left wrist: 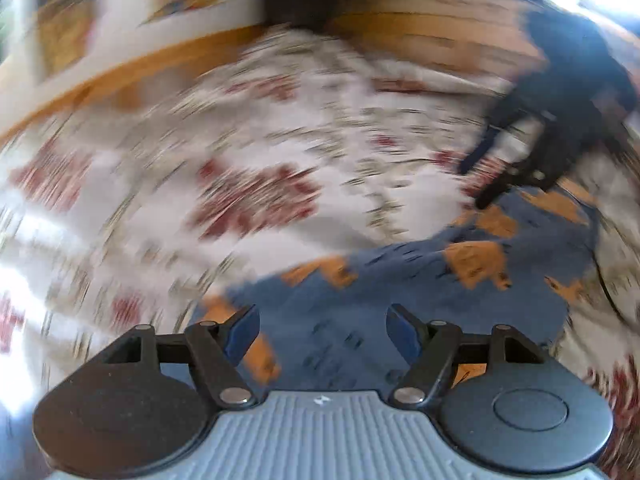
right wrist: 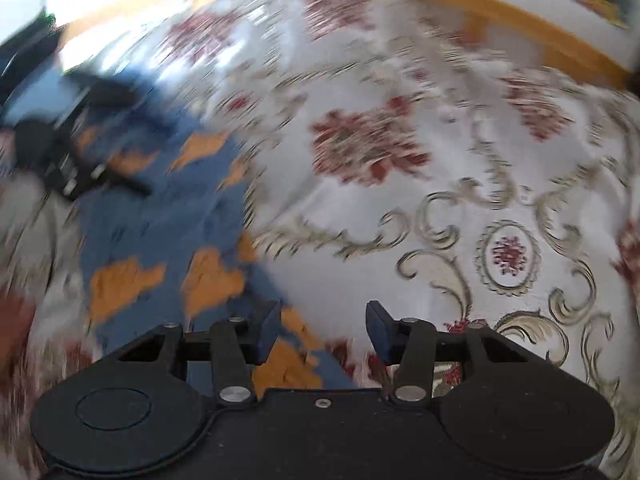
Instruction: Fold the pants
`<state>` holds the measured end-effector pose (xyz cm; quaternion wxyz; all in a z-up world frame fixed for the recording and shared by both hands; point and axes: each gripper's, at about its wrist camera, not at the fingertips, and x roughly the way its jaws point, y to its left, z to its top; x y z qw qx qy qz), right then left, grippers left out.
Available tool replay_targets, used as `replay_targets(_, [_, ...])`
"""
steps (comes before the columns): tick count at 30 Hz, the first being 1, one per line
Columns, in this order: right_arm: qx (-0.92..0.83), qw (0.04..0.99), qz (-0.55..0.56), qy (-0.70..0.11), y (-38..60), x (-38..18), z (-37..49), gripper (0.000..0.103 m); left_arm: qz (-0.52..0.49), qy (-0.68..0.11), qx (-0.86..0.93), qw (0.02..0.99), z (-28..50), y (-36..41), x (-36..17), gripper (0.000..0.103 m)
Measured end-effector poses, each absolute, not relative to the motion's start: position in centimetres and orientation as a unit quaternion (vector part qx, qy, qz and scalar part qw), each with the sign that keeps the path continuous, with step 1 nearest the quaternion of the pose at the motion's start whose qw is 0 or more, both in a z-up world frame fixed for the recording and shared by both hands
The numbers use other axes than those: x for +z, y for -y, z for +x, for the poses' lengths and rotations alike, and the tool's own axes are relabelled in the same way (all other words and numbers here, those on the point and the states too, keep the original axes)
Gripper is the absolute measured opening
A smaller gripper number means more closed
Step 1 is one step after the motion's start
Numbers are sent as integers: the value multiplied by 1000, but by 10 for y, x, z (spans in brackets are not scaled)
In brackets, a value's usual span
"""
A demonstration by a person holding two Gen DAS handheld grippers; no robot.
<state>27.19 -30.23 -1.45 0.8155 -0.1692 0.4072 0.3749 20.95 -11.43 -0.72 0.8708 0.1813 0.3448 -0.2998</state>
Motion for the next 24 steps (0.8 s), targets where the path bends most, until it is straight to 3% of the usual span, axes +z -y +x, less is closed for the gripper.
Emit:
replay_targets(6, [408,767,-227,-440,304,-24,266,37,275,-335,-411,802,245,163,-16,81])
replay_targets(7, [408,762,-241,-442,303,-27,264,34,283,-342,-421,791,250,168,-21,81])
replay_targets(8, [407,758,-248,-446,302,-30,263,24,291,-350,-428,781,256,172,-25,80])
replay_targets(10, [403,756,-265,-443,302,-35,260,9,306,-368,-437,761,266,181,-35,66])
replay_targets(11, [399,759,-269,-439,301,-36,260,5,310,-370,-437,759,267,181,-38,37])
replay_targets(12, [397,763,-268,-435,303,-34,258,4,310,-373,-436,758,268,181,-40,26])
replay_targets(15, [375,779,-273,-421,307,-30,251,3,295,-376,-436,762,265,179,-40,20])
replay_targets(20, [306,824,-248,-408,321,-20,255,3,278,-332,-352,830,252,172,-34,20])
replay_targets(22, [296,820,-249,-422,321,-29,259,5,286,-322,-320,844,252,168,-40,32])
replay_targets(23, [291,816,-257,-428,318,-36,260,7,290,-319,-304,850,253,165,-42,48])
replay_targets(24, [289,812,-269,-430,315,-42,260,10,289,-320,-287,856,253,161,-44,49])
